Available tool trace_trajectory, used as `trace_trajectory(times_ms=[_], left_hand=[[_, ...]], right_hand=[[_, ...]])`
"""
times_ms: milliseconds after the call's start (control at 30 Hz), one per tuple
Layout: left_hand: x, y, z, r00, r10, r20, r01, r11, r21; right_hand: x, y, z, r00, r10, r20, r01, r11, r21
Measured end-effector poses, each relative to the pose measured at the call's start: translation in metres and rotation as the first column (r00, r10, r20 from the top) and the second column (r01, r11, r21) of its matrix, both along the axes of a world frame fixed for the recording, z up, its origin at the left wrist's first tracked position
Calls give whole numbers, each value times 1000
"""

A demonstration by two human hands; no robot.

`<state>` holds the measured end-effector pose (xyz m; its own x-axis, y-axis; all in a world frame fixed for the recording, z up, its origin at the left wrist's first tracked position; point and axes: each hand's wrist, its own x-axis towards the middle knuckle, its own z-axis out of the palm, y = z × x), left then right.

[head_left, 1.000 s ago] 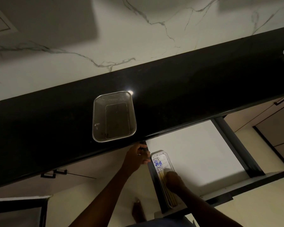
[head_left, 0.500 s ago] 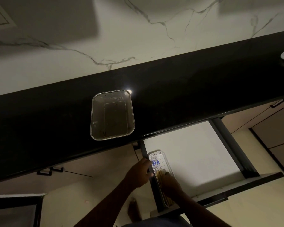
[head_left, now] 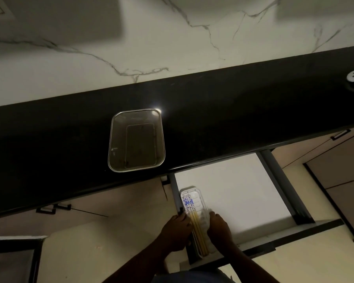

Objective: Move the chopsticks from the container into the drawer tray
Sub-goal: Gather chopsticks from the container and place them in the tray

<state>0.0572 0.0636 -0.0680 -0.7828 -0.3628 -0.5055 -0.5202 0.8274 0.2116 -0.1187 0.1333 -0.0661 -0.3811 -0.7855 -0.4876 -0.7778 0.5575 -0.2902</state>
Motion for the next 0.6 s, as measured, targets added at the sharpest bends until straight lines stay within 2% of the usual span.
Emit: trace_trajectory(times_ms=[267,433,500,600], left_hand=[[-2,0,6,1000,2,-24,-2,1000,5],[-23,15,22,989,10,-146,6,994,105],[-36,24,33,986,-1,-169,31,984,173],[-50,40,46,985,-2,-172,45,969,244]], right_hand=[[-4,0,-1,999,-26,42,28,999,-40],[-32,22,17,958,-275,81,285,938,-199],[-49,45,25,886,-454,91,462,854,-240],[-72,84,37,649,-752,117,755,616,-225]])
